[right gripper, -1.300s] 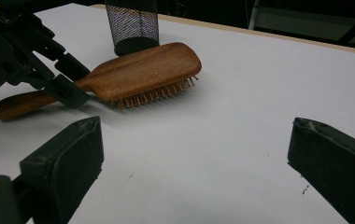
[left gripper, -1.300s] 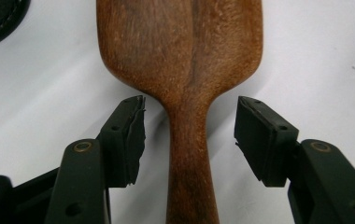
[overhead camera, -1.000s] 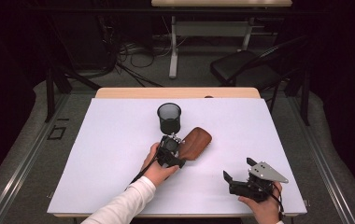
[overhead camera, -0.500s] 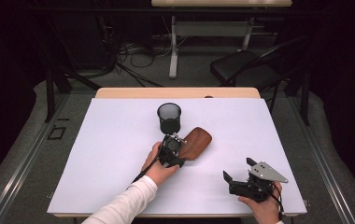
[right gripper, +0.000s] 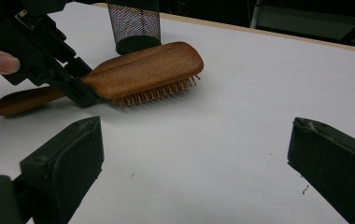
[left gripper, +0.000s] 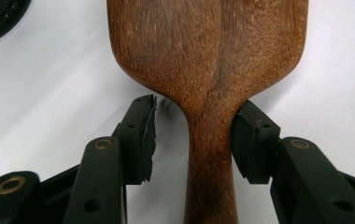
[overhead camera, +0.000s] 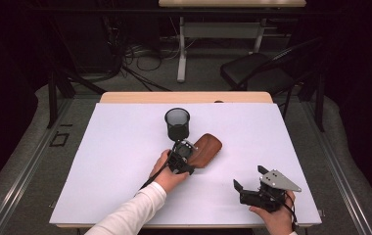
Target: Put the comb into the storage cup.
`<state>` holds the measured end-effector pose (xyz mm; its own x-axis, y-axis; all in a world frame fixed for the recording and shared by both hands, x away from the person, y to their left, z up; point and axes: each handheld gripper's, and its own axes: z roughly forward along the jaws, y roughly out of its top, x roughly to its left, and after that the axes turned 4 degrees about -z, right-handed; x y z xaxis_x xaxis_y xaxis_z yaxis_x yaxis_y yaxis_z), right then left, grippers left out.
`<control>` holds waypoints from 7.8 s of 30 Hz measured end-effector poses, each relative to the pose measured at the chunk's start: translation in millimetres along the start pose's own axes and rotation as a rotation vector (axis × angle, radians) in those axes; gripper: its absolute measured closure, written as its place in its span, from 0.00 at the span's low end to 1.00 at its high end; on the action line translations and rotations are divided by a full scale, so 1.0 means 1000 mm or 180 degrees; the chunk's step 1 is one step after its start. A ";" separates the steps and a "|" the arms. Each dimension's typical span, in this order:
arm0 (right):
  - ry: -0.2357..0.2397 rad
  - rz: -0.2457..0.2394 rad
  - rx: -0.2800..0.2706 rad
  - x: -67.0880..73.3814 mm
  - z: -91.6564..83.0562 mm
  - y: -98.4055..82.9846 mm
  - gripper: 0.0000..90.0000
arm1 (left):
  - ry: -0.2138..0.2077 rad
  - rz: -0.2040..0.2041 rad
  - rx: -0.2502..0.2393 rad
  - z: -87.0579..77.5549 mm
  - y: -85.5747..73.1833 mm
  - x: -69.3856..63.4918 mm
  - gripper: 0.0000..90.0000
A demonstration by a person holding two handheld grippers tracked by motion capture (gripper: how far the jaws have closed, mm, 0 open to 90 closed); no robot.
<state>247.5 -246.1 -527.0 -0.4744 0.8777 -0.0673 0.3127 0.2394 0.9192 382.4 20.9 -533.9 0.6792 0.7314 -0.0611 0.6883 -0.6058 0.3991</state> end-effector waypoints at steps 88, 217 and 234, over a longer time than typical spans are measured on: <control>0.0031 -0.0006 0.0035 0.001 0.001 -0.001 0.05 | -0.0101 -0.0032 -0.0025 -0.003 -0.004 -0.001 0.80; 0.0146 -0.0001 -0.0012 0.004 0.003 -0.002 0.05 | -0.0664 -0.0397 -0.2441 -0.108 -0.075 0.028 0.80; 0.0273 0.0116 -0.0133 0.000 -0.003 0.020 0.04 | -0.0682 -0.0389 -0.2492 -0.110 -0.076 0.027 0.80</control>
<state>251.2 -242.2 -507.6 -0.5326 0.8464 -0.0017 0.2972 0.1889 0.9359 320.1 121.1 -465.2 0.6994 0.6545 -0.2873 0.4371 -0.0736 0.8964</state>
